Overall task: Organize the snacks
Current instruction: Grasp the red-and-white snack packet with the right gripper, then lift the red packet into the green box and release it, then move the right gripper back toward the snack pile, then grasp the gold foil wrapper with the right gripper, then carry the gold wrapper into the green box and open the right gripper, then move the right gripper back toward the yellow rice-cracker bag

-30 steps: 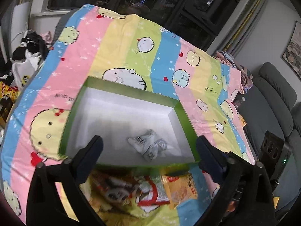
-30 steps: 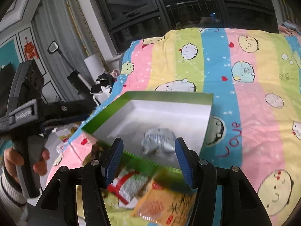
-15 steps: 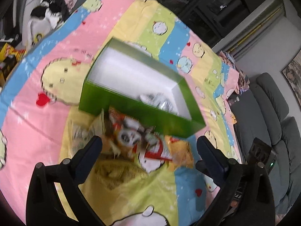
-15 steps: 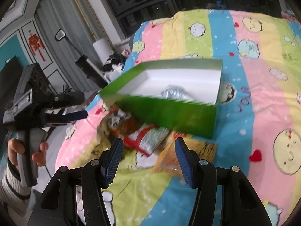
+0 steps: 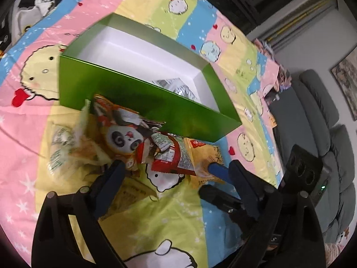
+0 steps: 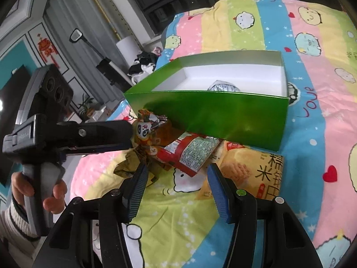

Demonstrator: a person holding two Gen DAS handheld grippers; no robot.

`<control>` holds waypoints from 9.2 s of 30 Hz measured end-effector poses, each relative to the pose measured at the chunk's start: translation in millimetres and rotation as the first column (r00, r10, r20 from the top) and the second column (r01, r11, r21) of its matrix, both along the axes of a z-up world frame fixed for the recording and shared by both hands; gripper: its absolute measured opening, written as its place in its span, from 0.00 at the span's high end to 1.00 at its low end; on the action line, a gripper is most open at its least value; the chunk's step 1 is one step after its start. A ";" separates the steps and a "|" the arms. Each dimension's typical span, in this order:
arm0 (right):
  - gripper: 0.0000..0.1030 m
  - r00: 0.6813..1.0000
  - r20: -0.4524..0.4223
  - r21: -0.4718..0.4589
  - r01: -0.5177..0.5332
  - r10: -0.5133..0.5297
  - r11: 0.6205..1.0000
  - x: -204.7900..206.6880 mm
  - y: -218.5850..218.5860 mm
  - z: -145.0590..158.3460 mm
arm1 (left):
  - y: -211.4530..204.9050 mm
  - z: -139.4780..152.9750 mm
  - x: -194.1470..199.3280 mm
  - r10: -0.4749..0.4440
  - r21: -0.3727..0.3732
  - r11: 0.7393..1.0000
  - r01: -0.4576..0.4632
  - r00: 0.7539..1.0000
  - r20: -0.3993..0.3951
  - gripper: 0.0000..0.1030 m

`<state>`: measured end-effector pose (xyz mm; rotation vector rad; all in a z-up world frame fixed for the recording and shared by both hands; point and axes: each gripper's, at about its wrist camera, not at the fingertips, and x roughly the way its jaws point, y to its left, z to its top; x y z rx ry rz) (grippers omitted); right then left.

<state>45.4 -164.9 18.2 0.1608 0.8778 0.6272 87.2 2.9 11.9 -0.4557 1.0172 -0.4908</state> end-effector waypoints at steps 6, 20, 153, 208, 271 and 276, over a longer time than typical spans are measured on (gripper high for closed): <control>0.44 0.999 -0.030 -0.040 -0.028 0.027 0.999 17.1 11.3 -11.2 | -26.3 -18.3 21.9 -0.066 0.088 0.994 0.069 0.997 -0.044 0.22; 0.57 0.997 -0.068 -0.063 -0.048 0.044 0.997 33.2 20.0 -23.9 | -17.3 -39.6 42.8 -0.034 0.080 0.996 0.044 0.993 -0.117 0.61; 0.35 0.995 -0.099 -0.100 -0.037 0.027 0.994 -25.9 61.9 -30.0 | 72.3 -38.7 -38.7 0.103 0.104 0.989 -0.103 0.995 0.007 0.01; 0.62 0.973 0.229 -0.071 -0.019 0.035 0.997 -7.7 59.6 46.9 | -0.8 41.4 3.4 -0.042 0.085 0.996 0.024 0.975 0.218 0.48; 0.26 0.963 0.187 -0.061 0.209 -0.195 0.976 -19.1 -31.4 64.5 | -34.7 62.5 -10.4 0.008 0.357 0.923 -0.142 0.936 0.352 0.01; 0.26 0.966 0.151 -0.081 0.224 -0.211 0.971 -29.7 -40.0 53.9 | -45.4 49.4 -22.6 -0.016 0.386 0.915 -0.115 0.948 0.319 0.01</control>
